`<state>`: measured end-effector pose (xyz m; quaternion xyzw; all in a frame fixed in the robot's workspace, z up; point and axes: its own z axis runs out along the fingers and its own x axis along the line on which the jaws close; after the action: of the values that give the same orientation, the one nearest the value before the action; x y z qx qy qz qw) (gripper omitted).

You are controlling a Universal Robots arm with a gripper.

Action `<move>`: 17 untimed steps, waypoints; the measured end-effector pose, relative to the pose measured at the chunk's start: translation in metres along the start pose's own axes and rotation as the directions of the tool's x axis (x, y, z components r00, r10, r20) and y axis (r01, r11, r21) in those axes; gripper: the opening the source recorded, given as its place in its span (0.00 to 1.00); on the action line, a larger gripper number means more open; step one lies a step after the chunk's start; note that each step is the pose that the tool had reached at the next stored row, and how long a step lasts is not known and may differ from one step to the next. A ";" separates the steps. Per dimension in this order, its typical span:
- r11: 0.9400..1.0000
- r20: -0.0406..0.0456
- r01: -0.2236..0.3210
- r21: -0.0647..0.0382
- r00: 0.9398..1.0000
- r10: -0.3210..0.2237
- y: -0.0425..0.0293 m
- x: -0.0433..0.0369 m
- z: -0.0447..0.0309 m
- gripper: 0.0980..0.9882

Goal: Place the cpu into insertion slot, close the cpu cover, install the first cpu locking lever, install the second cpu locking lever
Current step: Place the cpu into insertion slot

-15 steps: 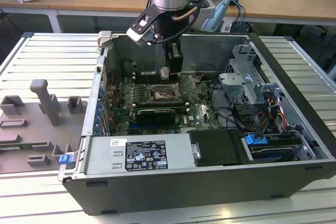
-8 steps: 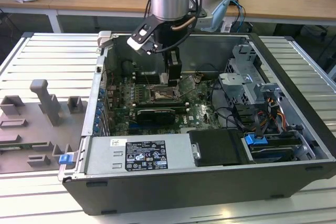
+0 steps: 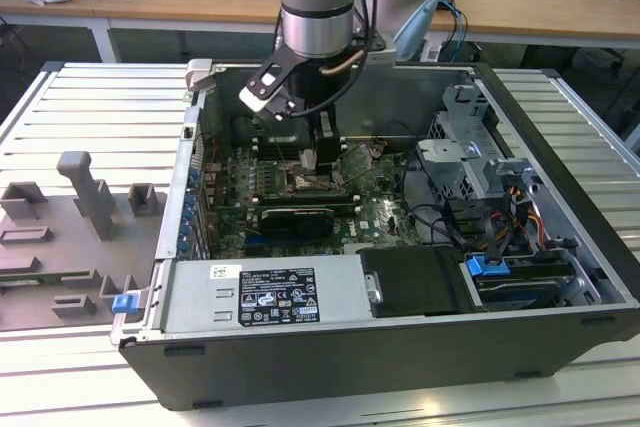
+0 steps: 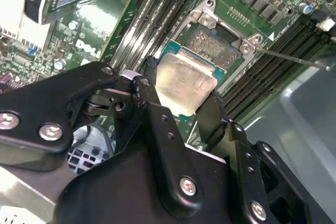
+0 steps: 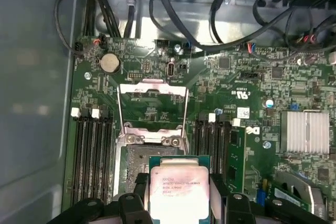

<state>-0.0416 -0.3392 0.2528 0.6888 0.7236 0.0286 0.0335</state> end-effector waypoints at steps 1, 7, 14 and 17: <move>1.000 0.000 0.000 0.000 1.000 0.000 -0.0007 0.0007 0.0027 0.50; 1.000 0.000 0.000 0.000 1.000 0.000 -0.0030 0.0057 0.0098 0.50; 1.000 0.000 0.000 0.000 1.000 0.000 -0.0055 0.0156 0.0239 0.50; 1.000 0.000 0.000 0.000 1.000 0.000 -0.0068 0.0179 0.0286 0.50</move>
<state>-0.0467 -0.3219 0.2236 0.6888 0.7236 0.0286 0.0335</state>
